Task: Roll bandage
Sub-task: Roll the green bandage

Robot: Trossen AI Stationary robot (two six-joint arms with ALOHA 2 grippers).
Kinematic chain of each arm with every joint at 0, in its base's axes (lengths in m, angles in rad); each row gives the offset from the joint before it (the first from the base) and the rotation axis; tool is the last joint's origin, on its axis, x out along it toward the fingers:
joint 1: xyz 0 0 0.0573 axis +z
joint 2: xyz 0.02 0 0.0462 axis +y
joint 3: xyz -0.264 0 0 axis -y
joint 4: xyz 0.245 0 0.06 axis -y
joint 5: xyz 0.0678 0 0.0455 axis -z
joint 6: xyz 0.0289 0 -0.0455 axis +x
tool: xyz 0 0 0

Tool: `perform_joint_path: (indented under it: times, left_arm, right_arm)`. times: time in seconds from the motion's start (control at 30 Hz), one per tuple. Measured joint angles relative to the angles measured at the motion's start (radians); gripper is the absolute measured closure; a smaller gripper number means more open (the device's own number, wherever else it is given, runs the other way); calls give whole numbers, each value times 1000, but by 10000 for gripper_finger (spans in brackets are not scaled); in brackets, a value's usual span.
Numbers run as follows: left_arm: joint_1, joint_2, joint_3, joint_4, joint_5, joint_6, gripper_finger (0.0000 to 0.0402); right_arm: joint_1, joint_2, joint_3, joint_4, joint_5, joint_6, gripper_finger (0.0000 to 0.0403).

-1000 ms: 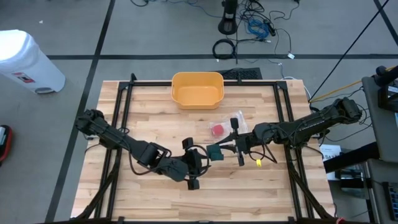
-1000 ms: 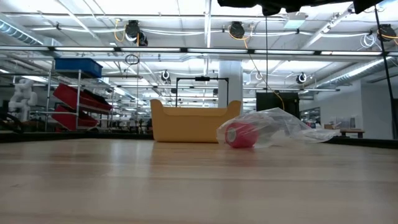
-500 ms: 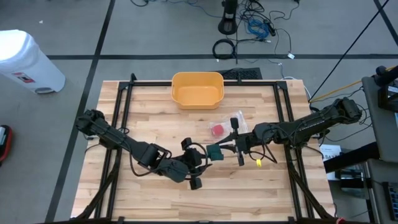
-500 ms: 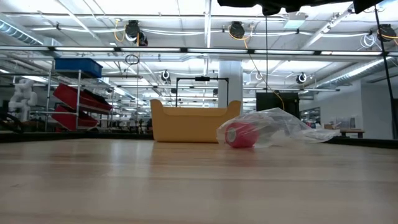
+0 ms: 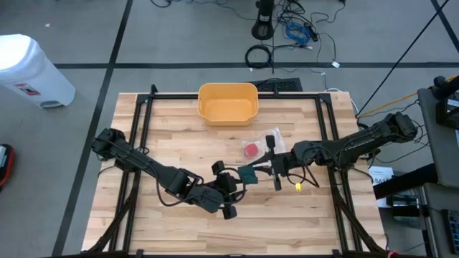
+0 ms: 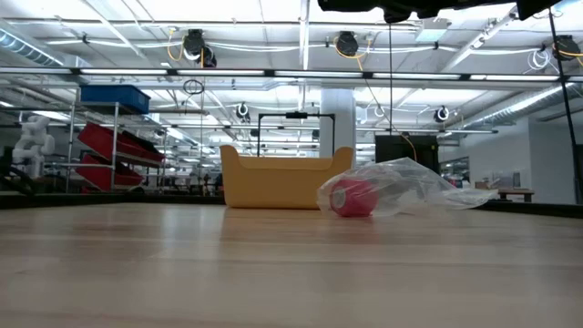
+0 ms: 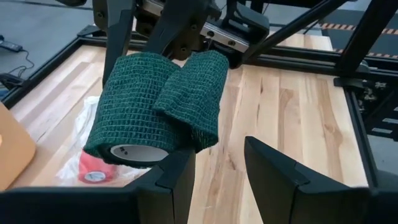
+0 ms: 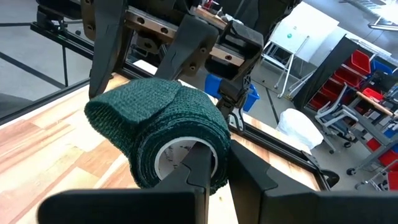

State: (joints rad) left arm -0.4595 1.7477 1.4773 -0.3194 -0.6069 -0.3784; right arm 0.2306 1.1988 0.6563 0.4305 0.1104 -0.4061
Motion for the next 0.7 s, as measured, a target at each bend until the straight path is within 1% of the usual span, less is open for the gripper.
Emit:
perform_joint_path:
  times: [0.2, 0.37, 0.7]
  left_arm:
    - [-2, 0, 0, 48, -2, 68, 256]
    - [1, 0, 0, 59, -6, 72, 256]
    - [6, 0, 0, 78, -74, 77, 256]
  right_arm:
    - [0, 0, 0, 0, -1, 0, 369]
    - [0, 0, 0, 0, -1, 0, 369]
    - [0, 0, 0, 1, 5, 0, 369]
